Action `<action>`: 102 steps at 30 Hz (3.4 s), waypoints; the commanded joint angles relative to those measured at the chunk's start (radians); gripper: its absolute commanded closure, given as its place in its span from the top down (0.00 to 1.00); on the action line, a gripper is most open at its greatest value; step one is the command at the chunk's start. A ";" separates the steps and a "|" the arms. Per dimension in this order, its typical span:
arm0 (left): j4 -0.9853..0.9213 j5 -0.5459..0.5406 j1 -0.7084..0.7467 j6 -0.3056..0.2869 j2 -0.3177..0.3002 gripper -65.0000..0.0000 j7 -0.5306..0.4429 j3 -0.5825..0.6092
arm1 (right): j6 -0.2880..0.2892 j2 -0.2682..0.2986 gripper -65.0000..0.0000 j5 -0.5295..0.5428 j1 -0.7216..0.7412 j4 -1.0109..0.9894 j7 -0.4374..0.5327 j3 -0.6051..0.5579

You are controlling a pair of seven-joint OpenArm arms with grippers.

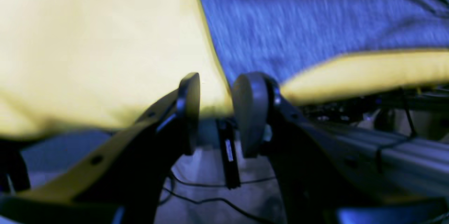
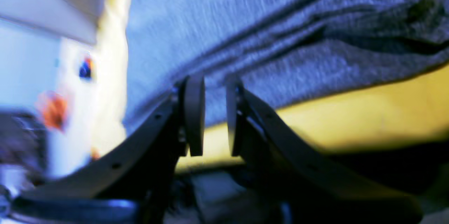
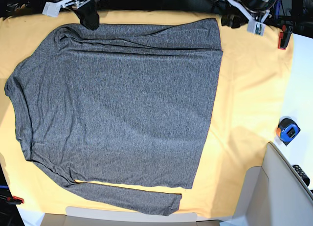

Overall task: Fold the T-shirt properly
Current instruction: 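Move both grippers down to the shirt's shoulder corners, then grasp the shoulder corners with both grippers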

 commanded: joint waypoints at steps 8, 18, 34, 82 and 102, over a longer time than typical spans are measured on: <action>0.014 -0.010 -0.047 -0.007 -0.006 0.30 0.050 -0.003 | 0.027 -0.050 0.20 0.165 -0.004 0.002 0.012 0.050; 0.014 -0.010 -0.112 -0.007 -0.003 0.30 0.143 -0.002 | 0.030 -0.183 0.27 0.166 0.022 -0.130 -0.312 0.366; 0.012 -0.136 -0.153 -0.008 -0.008 0.30 0.234 0.000 | 0.308 -0.389 0.36 0.171 0.186 -0.184 -0.820 0.797; 0.012 -0.140 -0.144 -0.008 -0.003 0.30 0.235 -0.003 | 0.323 -0.389 0.24 0.205 0.453 -0.469 -0.893 0.810; -0.251 -0.601 -0.308 -0.086 -0.003 0.43 0.518 -0.138 | 0.323 -0.389 0.00 0.142 0.468 -0.455 -0.901 0.731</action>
